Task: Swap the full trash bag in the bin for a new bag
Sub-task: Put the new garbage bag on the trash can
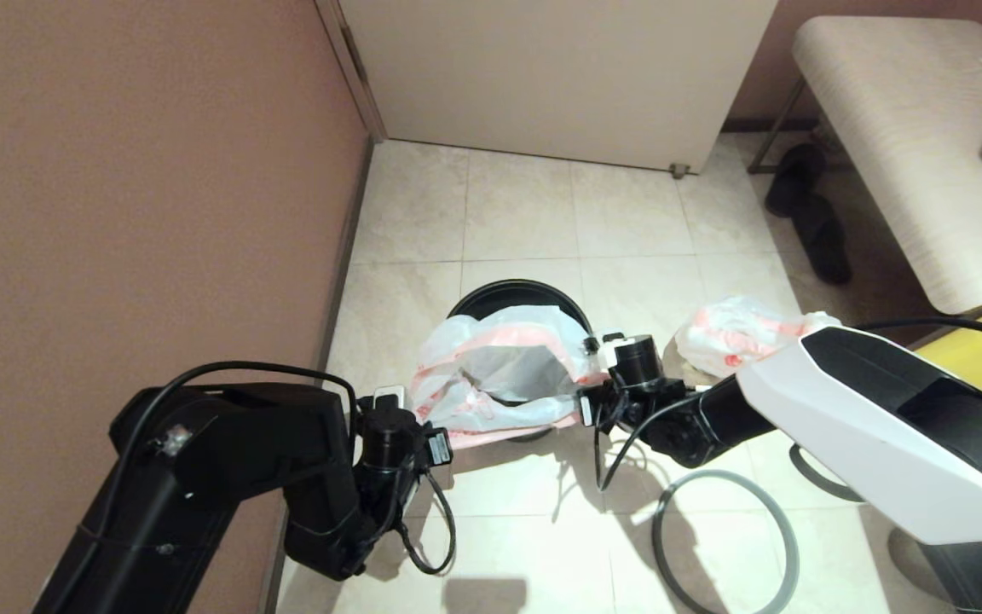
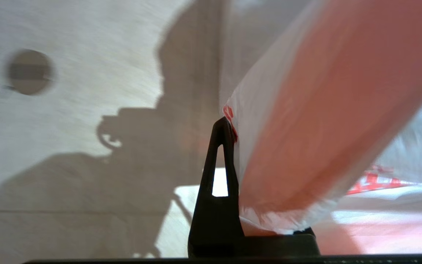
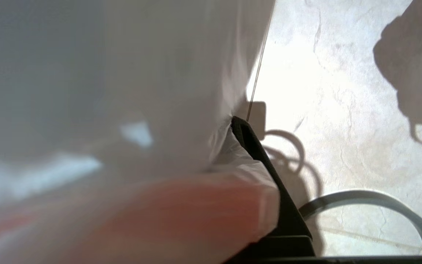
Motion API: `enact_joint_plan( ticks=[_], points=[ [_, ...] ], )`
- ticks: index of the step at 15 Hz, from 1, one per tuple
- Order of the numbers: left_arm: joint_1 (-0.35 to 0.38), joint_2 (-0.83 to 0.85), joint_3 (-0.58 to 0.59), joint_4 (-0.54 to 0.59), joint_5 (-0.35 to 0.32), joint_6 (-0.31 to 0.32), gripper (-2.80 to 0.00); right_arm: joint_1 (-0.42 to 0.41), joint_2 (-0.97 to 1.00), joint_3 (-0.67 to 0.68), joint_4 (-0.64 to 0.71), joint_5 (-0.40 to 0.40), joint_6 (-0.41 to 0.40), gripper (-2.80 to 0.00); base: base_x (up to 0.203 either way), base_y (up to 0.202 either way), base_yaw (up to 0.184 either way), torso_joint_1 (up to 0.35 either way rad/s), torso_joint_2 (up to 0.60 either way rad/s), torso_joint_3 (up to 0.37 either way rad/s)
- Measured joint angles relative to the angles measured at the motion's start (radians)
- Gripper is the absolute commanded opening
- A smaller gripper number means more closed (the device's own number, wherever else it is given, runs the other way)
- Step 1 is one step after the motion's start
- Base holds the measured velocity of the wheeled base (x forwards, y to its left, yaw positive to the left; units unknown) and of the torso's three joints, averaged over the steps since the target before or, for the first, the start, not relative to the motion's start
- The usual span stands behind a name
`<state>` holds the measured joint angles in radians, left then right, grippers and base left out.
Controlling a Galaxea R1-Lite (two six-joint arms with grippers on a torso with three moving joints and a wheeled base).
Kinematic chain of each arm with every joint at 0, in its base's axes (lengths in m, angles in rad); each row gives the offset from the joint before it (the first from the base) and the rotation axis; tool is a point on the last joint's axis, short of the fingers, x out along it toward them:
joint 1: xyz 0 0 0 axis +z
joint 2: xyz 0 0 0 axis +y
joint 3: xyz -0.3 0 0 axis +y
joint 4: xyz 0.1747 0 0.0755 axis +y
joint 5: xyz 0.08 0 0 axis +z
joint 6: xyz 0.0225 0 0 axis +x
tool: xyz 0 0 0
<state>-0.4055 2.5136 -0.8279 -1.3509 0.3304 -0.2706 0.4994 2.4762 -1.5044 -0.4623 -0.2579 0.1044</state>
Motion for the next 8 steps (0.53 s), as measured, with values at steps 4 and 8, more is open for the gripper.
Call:
enact_joint_plan(
  ticks=[4,8],
  points=[
    [-0.037,-0.035,0.035,0.003,-0.014,0.002,0.00,0.009,-0.050,0.052,0.024,-0.002,0.022,0.00,0.000,0.000,0.000,0.000,0.00,0.000],
    [-0.041,-0.043,0.040,-0.001,-0.015,0.004,0.00,0.022,-0.080,0.063,0.029,-0.003,0.022,0.00,0.000,0.000,0.000,0.000,0.00,0.000]
  ],
)
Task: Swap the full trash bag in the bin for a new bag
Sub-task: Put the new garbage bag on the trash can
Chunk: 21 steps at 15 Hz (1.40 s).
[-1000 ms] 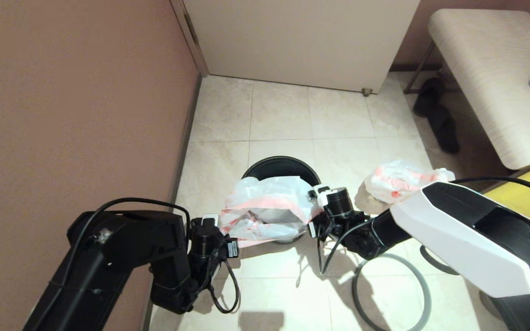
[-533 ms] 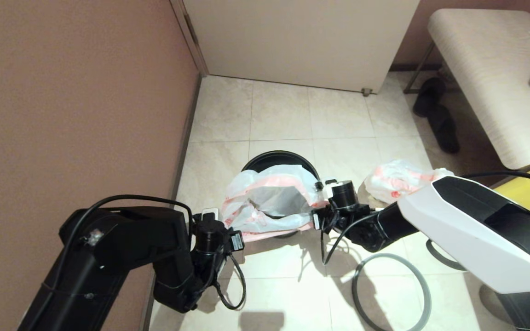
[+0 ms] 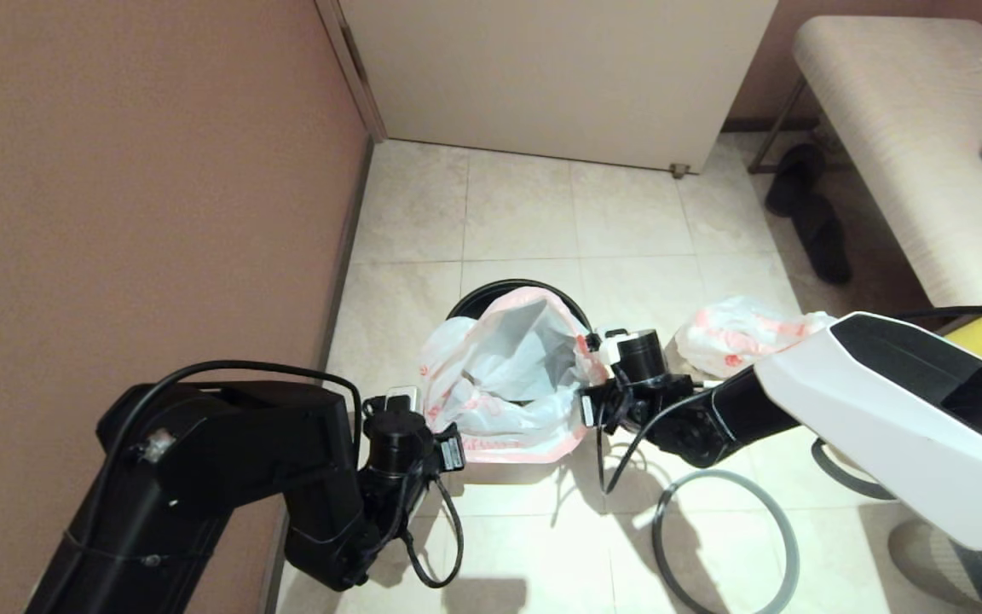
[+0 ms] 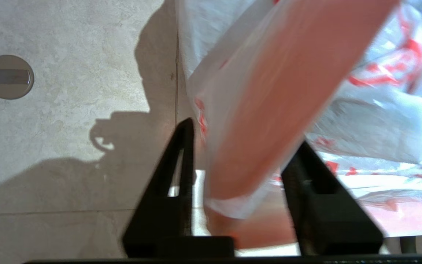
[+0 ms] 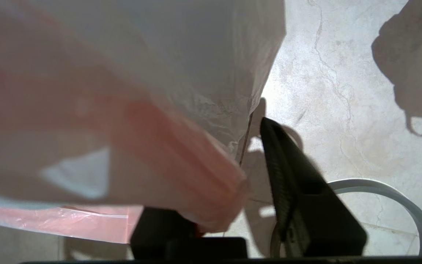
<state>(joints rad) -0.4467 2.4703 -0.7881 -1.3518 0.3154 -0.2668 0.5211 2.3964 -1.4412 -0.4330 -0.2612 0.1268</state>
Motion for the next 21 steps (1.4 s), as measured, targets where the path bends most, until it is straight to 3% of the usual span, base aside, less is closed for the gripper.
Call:
enact_joint_plan(
  ticks=[3,6,11,21],
  points=[
    [-0.012,-0.054,0.055,0.000,-0.021,0.003,0.00,0.035,-0.067,0.077,0.032,0.004,0.031,0.00,0.000,0.000,0.000,0.000,0.00,0.000],
    [-0.034,-0.215,0.170,0.066,-0.138,-0.002,0.00,0.077,-0.152,0.123,0.231,0.008,0.139,0.00,0.000,0.000,0.000,0.000,0.00,0.000],
    [-0.036,-0.457,0.178,0.463,-0.429,-0.071,0.00,0.086,-0.264,0.128,0.526,0.089,0.224,0.00,0.000,0.000,0.000,0.000,0.00,0.000],
    [0.041,-0.497,0.050,0.517,-0.448,-0.072,0.00,0.050,-0.371,0.124,0.504,0.266,0.254,0.00,0.000,0.000,0.000,0.000,0.00,0.000]
  ],
)
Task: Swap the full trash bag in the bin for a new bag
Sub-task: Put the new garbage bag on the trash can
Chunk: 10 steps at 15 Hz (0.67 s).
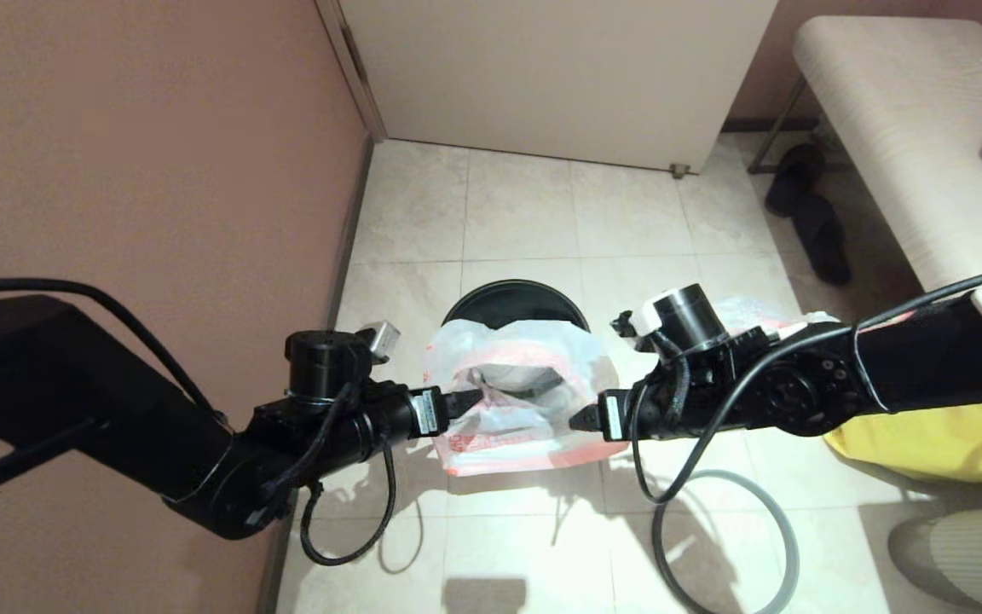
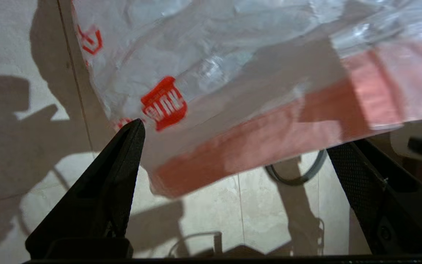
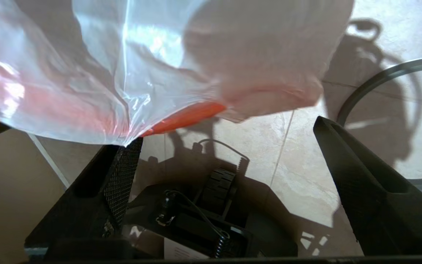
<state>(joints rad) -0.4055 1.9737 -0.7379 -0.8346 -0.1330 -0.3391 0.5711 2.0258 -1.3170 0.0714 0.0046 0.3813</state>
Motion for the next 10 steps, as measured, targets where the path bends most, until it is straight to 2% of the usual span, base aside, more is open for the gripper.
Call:
enact_joint_plan(
  ticks=[1,2,5,7,9,10],
  points=[
    [-0.013,-0.024,0.000,0.062,-0.008,0.001,-2.80,-0.001,-0.011,0.002,0.012,0.002,0.000,0.00,0.000,0.000,0.000,0.000,0.00,0.000],
    [-0.037,-0.047,-0.001,0.142,-0.023,0.004,-2.80,0.000,-0.018,0.003,0.030,0.002,-0.002,-2.80,0.000,0.000,0.000,0.000,0.00,0.000],
    [-0.089,-0.114,-0.030,0.437,-0.058,0.056,-2.80,0.012,-0.047,0.012,0.085,0.000,0.001,-2.80,0.000,0.000,0.000,0.000,0.00,0.000],
    [-0.103,-0.139,-0.099,0.637,-0.075,0.081,-2.80,0.016,-0.090,0.027,0.120,0.000,0.004,-2.80,0.000,0.000,0.000,0.000,0.00,0.000],
    [-0.106,-0.127,-0.146,0.733,-0.080,0.050,-2.80,0.010,-0.146,0.056,0.146,0.002,0.028,-2.80,0.000,0.000,0.000,0.000,0.00,0.000],
    [-0.110,-0.108,-0.183,0.736,-0.079,0.003,-2.80,0.003,-0.175,0.077,0.150,0.003,0.048,-2.80,0.000,0.000,0.000,0.000,0.00,0.000]
  ],
)
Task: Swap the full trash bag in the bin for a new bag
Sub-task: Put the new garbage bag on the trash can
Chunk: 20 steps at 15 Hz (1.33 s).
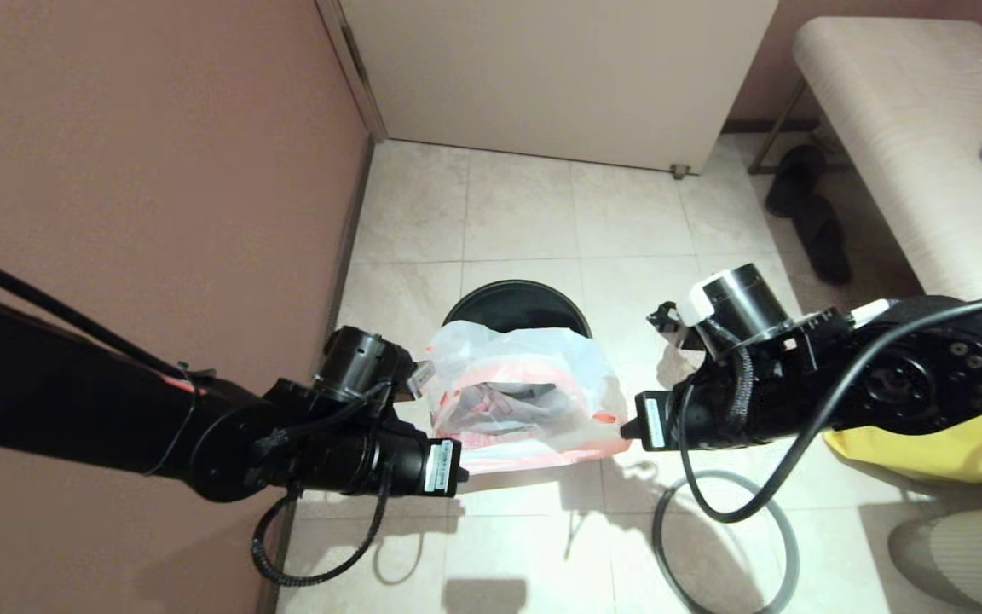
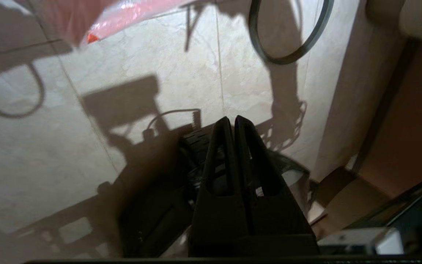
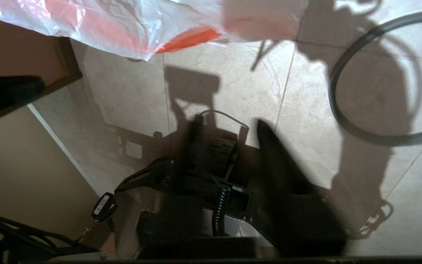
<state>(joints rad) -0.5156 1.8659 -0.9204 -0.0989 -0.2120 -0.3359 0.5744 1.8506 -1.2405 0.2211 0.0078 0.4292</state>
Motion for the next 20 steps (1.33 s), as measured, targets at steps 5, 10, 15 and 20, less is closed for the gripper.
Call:
enact_joint_plan(
  ticks=[5,10,15,20],
  points=[
    [-0.022,0.223,-0.190,-0.056,0.132,-0.216,-2.80,-0.047,-0.088,0.079,-0.030,0.001,0.032,-2.80,0.000,0.000,0.000,0.000,0.00,0.000],
    [-0.017,0.378,-0.369,-0.147,0.245,-0.343,0.00,-0.081,-0.100,0.130,-0.083,0.047,0.032,-2.80,0.000,0.000,0.000,0.000,0.00,0.000],
    [-0.009,0.435,-0.394,-0.205,0.304,-0.347,0.00,-0.044,-0.109,0.182,-0.106,0.072,0.033,-2.80,0.000,0.000,0.000,0.000,0.00,0.000],
    [-0.005,0.498,-0.404,-0.310,0.352,-0.341,0.00,0.013,-0.118,0.213,-0.157,0.073,0.033,-2.80,0.000,0.000,0.000,0.000,0.00,0.000]
  ],
)
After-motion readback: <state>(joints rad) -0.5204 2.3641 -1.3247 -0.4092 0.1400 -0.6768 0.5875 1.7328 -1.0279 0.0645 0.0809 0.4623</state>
